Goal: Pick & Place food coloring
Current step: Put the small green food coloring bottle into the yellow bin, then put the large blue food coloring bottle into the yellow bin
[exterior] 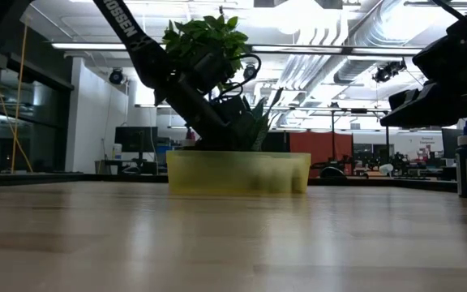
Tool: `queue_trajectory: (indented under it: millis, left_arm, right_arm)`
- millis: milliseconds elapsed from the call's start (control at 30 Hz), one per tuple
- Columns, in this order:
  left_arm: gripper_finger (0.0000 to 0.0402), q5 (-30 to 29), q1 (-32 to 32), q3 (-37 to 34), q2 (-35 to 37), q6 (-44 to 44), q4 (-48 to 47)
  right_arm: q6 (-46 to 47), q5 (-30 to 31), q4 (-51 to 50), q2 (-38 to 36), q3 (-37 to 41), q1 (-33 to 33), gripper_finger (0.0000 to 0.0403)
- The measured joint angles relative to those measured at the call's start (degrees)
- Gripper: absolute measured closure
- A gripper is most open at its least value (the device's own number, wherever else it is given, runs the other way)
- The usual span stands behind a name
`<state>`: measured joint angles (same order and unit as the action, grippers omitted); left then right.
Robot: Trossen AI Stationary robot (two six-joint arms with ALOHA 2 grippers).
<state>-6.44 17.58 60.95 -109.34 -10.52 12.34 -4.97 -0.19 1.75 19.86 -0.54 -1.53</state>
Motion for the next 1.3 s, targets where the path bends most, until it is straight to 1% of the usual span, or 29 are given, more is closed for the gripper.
queue_trajectory:
  millis: [233,300,500,600,933,1200,1300]
  left_arm:
    - [0.0347,0.07,-0.09,0.0,0.0,0.0,0.03]
    - [0.0338,0.07,-0.09,0.0,0.0,0.0,0.2]
    - [0.0293,0.09,-0.37,0.0,0.02,0.15,0.39]
    - [0.0283,0.09,-0.39,0.0,0.04,0.22,0.39]
    - [0.028,-0.5,-0.44,0.28,0.07,0.22,0.33]
    - [0.0279,-0.58,-0.48,3.87,0.16,1.96,0.39]
    - [0.0279,0.13,-1.0,4.73,1.34,3.44,0.34]
  right_arm:
    - [0.01,0.0,-0.02,0.0,0.0,-0.01,0.0402]
    - [-0.01,0.0,-0.02,0.0,0.0,0.01,0.0402]
    - [-0.01,0.0,-0.02,0.0,0.0,0.0,0.0402]
    - [0.01,0.01,-0.02,0.0,0.0,0.01,0.0402]
    - [0.0,0.0,-0.02,0.0,0.0,0.0,0.0402]
    - [0.01,0.0,-0.02,0.0,0.0,-0.01,0.0402]
    - [-0.01,0.0,-0.02,0.0,0.0,0.01,0.0402]
